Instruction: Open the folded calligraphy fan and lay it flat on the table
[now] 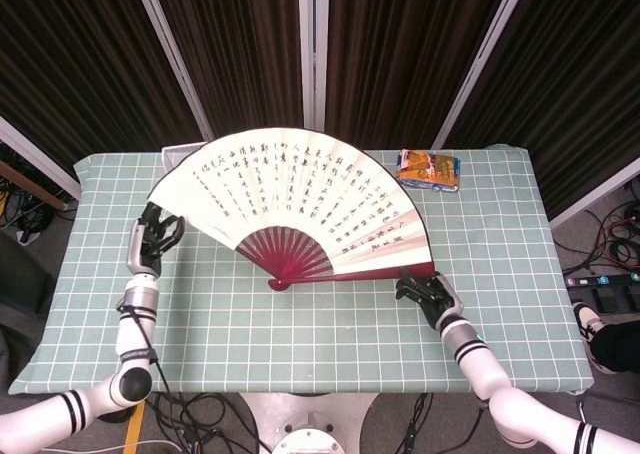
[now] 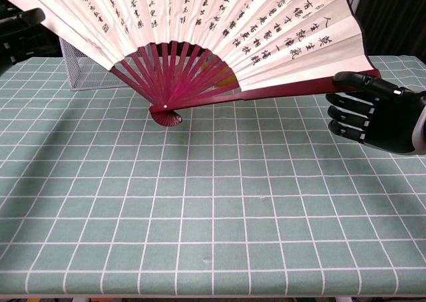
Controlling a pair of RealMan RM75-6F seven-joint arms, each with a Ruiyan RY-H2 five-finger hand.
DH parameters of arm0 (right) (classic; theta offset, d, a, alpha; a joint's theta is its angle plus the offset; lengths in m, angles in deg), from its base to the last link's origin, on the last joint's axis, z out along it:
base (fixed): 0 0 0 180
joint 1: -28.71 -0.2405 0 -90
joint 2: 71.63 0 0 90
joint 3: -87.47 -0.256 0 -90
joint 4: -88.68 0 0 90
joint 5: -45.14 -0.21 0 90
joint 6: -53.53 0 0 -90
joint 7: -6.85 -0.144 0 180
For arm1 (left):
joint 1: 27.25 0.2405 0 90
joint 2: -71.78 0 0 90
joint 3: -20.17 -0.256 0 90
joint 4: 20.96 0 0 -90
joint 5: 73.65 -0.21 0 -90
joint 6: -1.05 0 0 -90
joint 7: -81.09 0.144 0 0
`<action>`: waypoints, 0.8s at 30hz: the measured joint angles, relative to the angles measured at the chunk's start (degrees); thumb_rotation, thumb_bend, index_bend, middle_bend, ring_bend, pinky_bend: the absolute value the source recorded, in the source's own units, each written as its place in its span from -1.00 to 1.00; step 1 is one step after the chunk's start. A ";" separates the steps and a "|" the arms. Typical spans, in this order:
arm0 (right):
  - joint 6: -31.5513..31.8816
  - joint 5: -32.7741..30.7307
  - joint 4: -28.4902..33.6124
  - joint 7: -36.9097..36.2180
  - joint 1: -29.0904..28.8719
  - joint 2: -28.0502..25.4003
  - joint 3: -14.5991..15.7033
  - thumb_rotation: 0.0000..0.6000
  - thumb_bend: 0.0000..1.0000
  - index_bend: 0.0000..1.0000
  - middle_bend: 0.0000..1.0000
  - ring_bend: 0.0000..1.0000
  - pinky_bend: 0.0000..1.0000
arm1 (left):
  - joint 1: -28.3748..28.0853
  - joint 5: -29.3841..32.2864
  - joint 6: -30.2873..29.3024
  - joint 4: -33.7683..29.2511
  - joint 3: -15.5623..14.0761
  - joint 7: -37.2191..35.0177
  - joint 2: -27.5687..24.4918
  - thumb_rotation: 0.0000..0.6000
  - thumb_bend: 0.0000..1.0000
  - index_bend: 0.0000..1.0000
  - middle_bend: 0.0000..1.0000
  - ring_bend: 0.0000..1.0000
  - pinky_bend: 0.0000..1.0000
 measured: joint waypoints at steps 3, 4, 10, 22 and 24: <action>-0.61 -0.59 0.15 0.38 -0.03 -0.37 -0.02 1.00 -0.07 0.86 0.36 0.15 0.22 | 0.00 -1.79 -2.25 2.50 -0.20 2.63 0.63 1.00 -0.21 -0.53 -0.87 -0.97 -0.57; -0.81 -1.00 0.11 0.51 -0.08 -0.49 0.00 1.00 -0.07 0.85 0.36 0.15 0.21 | -0.07 -2.86 -3.00 3.86 -0.40 3.65 0.90 1.00 -0.21 -0.53 -0.87 -0.97 -0.57; -1.83 -3.46 0.38 1.51 -0.54 -1.37 0.20 1.00 -0.07 0.84 0.35 0.15 0.21 | -0.20 -6.09 -6.53 9.89 -0.15 6.08 2.72 1.00 -0.21 -0.54 -0.88 -0.97 -0.57; -5.40 0.84 3.05 1.78 1.79 -3.94 -0.28 1.00 -0.29 -0.94 -0.83 -0.88 -0.74 | 0.37 -8.90 -5.63 11.40 -0.25 6.50 2.26 1.00 -0.21 -0.54 -0.88 -0.97 -0.61; -7.65 3.11 3.47 1.44 2.89 -4.89 -0.45 1.00 -0.38 -1.00 -0.96 -0.99 -0.89 | 0.45 -9.24 -5.55 11.39 -0.36 6.53 2.21 1.00 -0.21 -0.54 -0.88 -0.97 -0.61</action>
